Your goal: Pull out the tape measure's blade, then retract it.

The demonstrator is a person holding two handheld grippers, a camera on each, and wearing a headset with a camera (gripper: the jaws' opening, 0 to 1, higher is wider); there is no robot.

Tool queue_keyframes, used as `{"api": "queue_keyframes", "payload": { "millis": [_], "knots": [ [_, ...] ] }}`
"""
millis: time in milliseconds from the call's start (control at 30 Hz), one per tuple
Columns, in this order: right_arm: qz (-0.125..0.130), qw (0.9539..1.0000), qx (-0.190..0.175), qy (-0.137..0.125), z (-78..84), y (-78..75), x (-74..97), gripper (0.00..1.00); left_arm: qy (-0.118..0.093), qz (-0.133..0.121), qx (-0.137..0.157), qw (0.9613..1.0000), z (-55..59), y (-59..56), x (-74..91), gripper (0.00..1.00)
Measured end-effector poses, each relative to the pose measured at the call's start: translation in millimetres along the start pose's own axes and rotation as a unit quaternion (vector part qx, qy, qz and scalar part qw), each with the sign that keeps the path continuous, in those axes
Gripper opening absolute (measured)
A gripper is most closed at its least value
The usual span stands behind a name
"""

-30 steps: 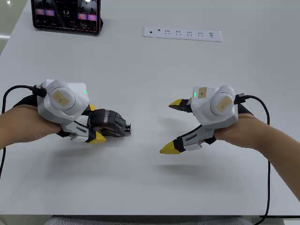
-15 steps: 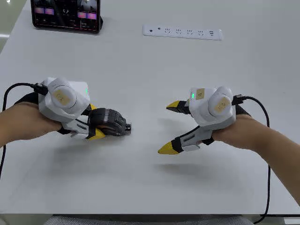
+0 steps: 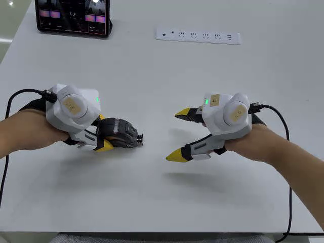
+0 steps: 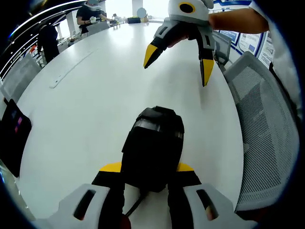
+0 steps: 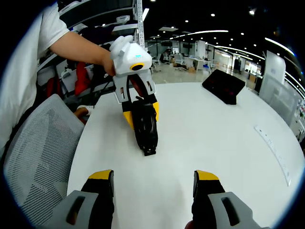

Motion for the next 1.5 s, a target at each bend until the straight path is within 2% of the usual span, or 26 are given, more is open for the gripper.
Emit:
{"api": "queue_keyframes", "payload": {
  "millis": [300,633,867,1500],
  "knots": [
    [-0.006,0.9999,0.007,0.003,-3.4,5.0,-13.6,0.57,0.002,-0.005,0.015,0.9999,1.2,-0.1,0.5,0.29],
    [-0.010,0.9998,0.016,0.007,-3.1,4.2,-19.5,0.54,0.002,-0.002,0.015,0.9999,2.4,-0.4,0.0,0.29],
    [-0.017,0.9996,0.020,0.004,-7.7,2.8,-31.4,0.50,0.008,0.001,0.014,0.9999,2.2,-0.6,-0.7,0.29],
    [-0.032,0.9991,0.029,0.001,-20.2,0.5,-55.7,0.40,0.009,0.002,0.014,0.9999,1.9,0.0,-2.4,0.30]
  ]
}}
Point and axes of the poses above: the centre of the closed fingertips' face, and the gripper's own axes: x roughly backward along the fingers, y roughly to its left, z roughly out of its underside, the point moved 3 cm from there along x, roughly backward along the fingers, and after that the axes turned 8 degrees about y, right-handed, at the moved point
